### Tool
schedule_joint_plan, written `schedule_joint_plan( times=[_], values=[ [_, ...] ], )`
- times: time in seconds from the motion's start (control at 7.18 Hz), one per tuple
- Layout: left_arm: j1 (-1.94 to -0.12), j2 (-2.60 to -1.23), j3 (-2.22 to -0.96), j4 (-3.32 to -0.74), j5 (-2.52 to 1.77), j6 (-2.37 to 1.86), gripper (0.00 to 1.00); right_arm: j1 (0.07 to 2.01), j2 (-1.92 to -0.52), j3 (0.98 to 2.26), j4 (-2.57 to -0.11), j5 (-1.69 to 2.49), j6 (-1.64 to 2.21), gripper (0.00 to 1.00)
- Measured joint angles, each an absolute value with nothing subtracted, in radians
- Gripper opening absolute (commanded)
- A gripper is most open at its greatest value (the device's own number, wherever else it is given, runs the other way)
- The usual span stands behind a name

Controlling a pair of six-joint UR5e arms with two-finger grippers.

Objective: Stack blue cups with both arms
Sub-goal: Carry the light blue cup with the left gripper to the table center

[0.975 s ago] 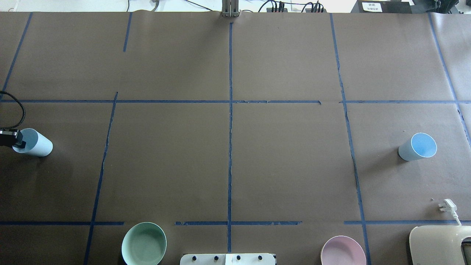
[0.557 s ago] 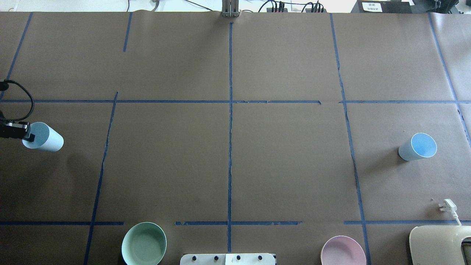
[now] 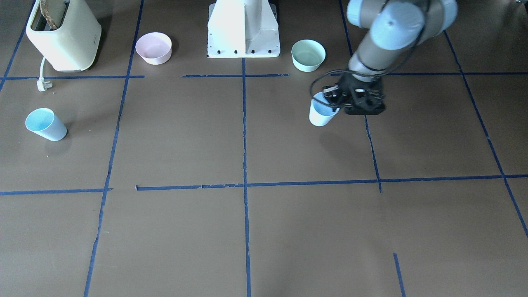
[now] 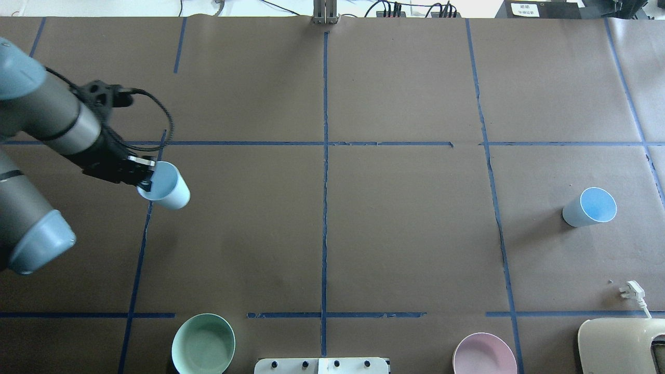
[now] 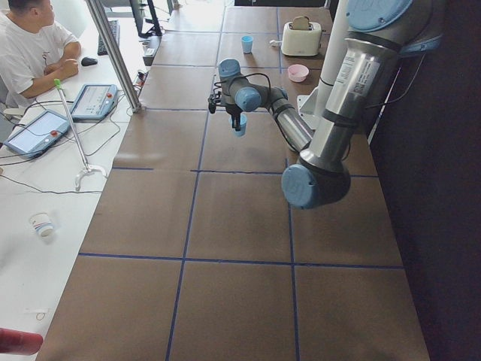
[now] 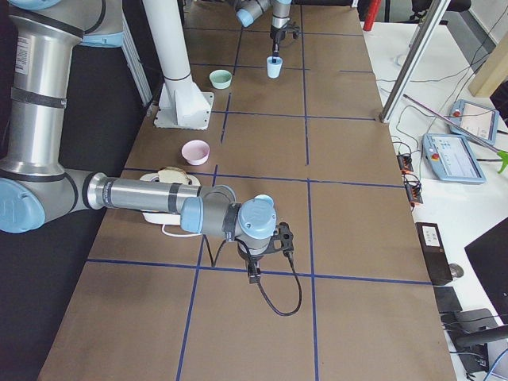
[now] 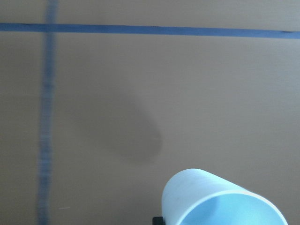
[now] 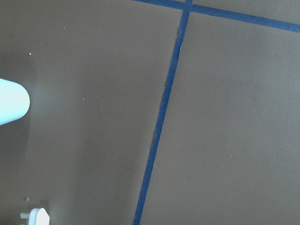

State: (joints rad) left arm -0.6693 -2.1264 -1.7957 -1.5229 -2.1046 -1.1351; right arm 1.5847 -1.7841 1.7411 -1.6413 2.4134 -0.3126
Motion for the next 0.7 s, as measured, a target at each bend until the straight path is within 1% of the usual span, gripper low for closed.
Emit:
schedule_joint_plan(
  times=[0.14,0.28,0.42,0.56,0.7],
  values=[
    [-0.630,-2.253,-1.660,-1.573,-2.071,-1.207,0.00,1.585,-1.784,1.741,-1.641,2.414,-0.312,1.00],
    [-0.615,-2.327,-1.545,-1.658,-2.056,-1.251,0.00,1.585,-1.784,1.741,-1.641,2.414,-0.312,1.00],
    [-0.606,-2.378,-1.458,-1.723,-2.049,-1.275,0.07,1.585,-1.783,1.741,-1.641,2.414,-0.311,1.00],
    [-0.598,-2.407,-1.410,-1.752,-2.045,-1.284,0.34,1.585,-1.783,1.741,-1.641,2.414,-0.311,1.00],
    [-0.591,-2.415,-1.390,-1.763,-2.042,-1.287,0.74,1.585,-1.783,1.742,-1.641,2.414,-0.311,1.00]
  ],
)
